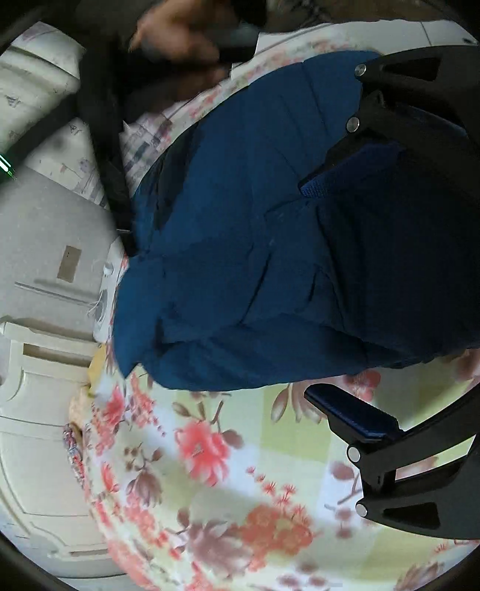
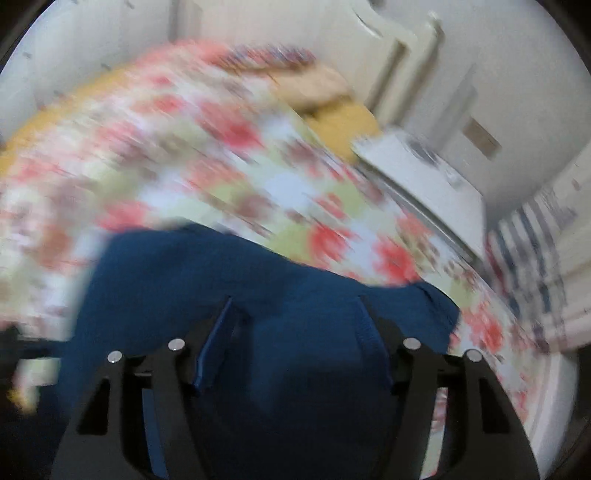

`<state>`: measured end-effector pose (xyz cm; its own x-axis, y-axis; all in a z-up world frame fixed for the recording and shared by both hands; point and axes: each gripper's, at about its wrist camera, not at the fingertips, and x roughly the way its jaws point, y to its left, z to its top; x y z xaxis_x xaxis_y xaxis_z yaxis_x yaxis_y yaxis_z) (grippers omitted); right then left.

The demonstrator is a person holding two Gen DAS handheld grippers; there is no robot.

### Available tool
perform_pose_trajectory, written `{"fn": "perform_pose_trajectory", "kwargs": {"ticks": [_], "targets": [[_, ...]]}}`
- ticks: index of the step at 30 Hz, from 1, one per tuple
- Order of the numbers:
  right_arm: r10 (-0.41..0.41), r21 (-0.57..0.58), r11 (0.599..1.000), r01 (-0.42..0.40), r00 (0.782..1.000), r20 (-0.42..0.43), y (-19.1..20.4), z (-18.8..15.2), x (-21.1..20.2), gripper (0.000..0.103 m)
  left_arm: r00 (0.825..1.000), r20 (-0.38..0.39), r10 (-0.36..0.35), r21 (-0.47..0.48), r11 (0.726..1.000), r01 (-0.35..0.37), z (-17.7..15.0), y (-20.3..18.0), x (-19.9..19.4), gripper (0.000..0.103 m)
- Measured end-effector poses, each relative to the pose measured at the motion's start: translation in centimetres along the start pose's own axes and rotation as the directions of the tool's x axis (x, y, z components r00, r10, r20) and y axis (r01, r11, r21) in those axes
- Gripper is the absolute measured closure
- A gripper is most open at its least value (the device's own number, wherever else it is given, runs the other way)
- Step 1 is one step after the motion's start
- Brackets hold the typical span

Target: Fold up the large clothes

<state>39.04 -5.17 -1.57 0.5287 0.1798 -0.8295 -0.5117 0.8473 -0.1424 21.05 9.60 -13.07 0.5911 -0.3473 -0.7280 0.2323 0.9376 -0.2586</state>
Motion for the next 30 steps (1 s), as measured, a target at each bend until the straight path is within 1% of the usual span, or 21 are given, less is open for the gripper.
{"fn": "perform_pose_trajectory", "kwargs": {"ticks": [2, 4, 6, 7, 9, 11, 12, 14, 15, 17, 18, 19, 20, 21, 22, 23, 24, 25, 26, 28, 30], "targets": [[0.002, -0.030, 1.000, -0.001, 0.999, 0.032, 1.9, 0.3, -1.3, 0.040, 1.000, 0.010, 0.016, 0.007, 1.000, -0.016, -0.1, -0.3, -0.1, 0.004], [-0.011, -0.094, 0.996, 0.009, 1.000, -0.024, 4.6, 0.0, 0.5, 0.040, 0.998, 0.032, 0.051, 0.028, 0.998, -0.052, -0.4, -1.1, -0.3, 0.004], [-0.100, -0.159, 0.983, 0.088, 0.993, -0.069, 6.6, -1.0, 3.7, 0.040, 0.994, 0.059, 0.096, 0.040, 0.994, -0.099, -0.8, -1.6, -0.6, 0.004], [-0.110, -0.147, 0.984, 0.099, 0.992, -0.069, 6.7, -0.9, 4.2, 0.040, 0.988, 0.075, 0.132, 0.048, 0.990, -0.136, -1.0, -1.8, -0.8, 0.004], [-0.102, -0.118, 0.989, 0.091, 0.990, -0.097, 6.4, -0.4, 3.8, 0.040, 0.988, 0.079, 0.130, 0.050, 0.990, -0.134, -1.1, -1.9, -0.9, 0.004], [-0.072, -0.094, 0.994, 0.063, 0.993, -0.097, 6.0, -0.4, 2.1, 0.039, 0.995, 0.067, 0.080, 0.021, 0.996, -0.082, -1.1, -1.3, -1.6, 0.004], [-0.004, -0.052, 0.999, 0.001, 0.998, -0.058, 5.2, -1.0, -0.2, 0.037, 0.997, 0.056, 0.044, 0.006, 0.999, -0.044, -1.0, -0.9, -2.0, 0.004], [0.092, 0.001, 0.996, -0.092, 0.994, 0.054, 3.6, -3.3, -4.4, 0.006, 0.994, 0.030, -0.100, -0.079, 0.992, 0.102, -1.0, 1.0, -2.9, 0.004], [0.095, 0.047, 0.994, -0.102, 0.988, 0.119, 2.1, -5.1, -6.6, 0.002, 0.987, 0.032, -0.158, -0.129, 0.979, 0.161, -1.0, 2.0, -3.1, 0.004], [0.090, 0.198, 0.971, -0.131, 0.974, 0.207, -1.4, -9.2, -9.8, 0.003, 0.960, 0.039, -0.276, -0.290, 0.916, 0.276, -0.8, 5.0, -3.0, 0.004], [0.106, 0.272, 0.947, -0.170, 0.966, 0.235, -3.3, -11.3, -10.6, 0.003, 0.952, 0.036, -0.305, -0.335, 0.893, 0.299, -0.7, 5.8, -2.8, 0.004], [0.153, 0.384, 0.887, -0.255, 0.949, 0.275, -5.9, -14.7, -11.1, 0.003, 0.942, 0.035, -0.333, -0.375, 0.870, 0.321, -0.5, 6.7, -2.5, 0.004], [0.199, 0.456, 0.831, -0.319, 0.935, 0.293, -7.6, -16.9, -10.9, 0.003, 0.942, 0.031, -0.335, -0.390, 0.863, 0.320, -0.2, 7.2, -2.2, 0.004], [0.254, 0.520, 0.764, -0.381, 0.919, 0.300, -9.0, -19.2, -10.3, 0.003, 0.941, 0.023, -0.337, -0.393, 0.863, 0.318, 0.0, 7.4, -1.9, 0.004], [0.334, 0.586, 0.672, -0.453, 0.892, 0.305, -10.3, -22.0, -9.2, 0.003, 0.933, 0.000, -0.360, -0.396, 0.856, 0.331, 0.3, 7.4, -1.2, 0.004], [0.373, 0.609, 0.628, -0.484, 0.875, 0.310, -10.8, -23.3, -8.3, 0.003, 0.920, -0.019, -0.392, -0.401, 0.846, 0.352, 0.6, 7.5, -0.4, 0.004], [0.411, 0.630, 0.581, -0.515, 0.854, 0.320, -11.1, -25.0, -7.4, 0.003, 0.894, -0.045, -0.445, -0.411, 0.824, 0.390, 0.7, 7.1, 0.5, 0.004], [0.434, 0.645, 0.546, -0.534, 0.839, 0.327, -11.1, -26.2, -6.5, 0.003, 0.884, -0.065, -0.463, -0.415, 0.818, 0.398, 0.7, 6.6, 1.2, 0.004], [0.456, 0.654, 0.522, -0.548, 0.827, 0.329, -11.0, -26.7, -5.7, 0.003, 0.894, -0.074, -0.442, -0.403, 0.833, 0.378, 0.7, 6.1, 1.4, 0.004], [0.523, 0.651, 0.477, -0.591, 0.786, 0.330, -10.0, -27.1, -4.0, 0.003, 0.899, -0.067, -0.433, -0.389, 0.841, 0.377, 0.6, 6.0, 1.6, 0.004], [0.585, 0.626, 0.444, -0.642, 0.736, 0.340, -8.7, -26.6, -2.6, 0.002, 0.890, -0.048, -0.453, -0.378, 0.833, 0.403, -0.1, 6.0, 1.7, 0.004]]}}
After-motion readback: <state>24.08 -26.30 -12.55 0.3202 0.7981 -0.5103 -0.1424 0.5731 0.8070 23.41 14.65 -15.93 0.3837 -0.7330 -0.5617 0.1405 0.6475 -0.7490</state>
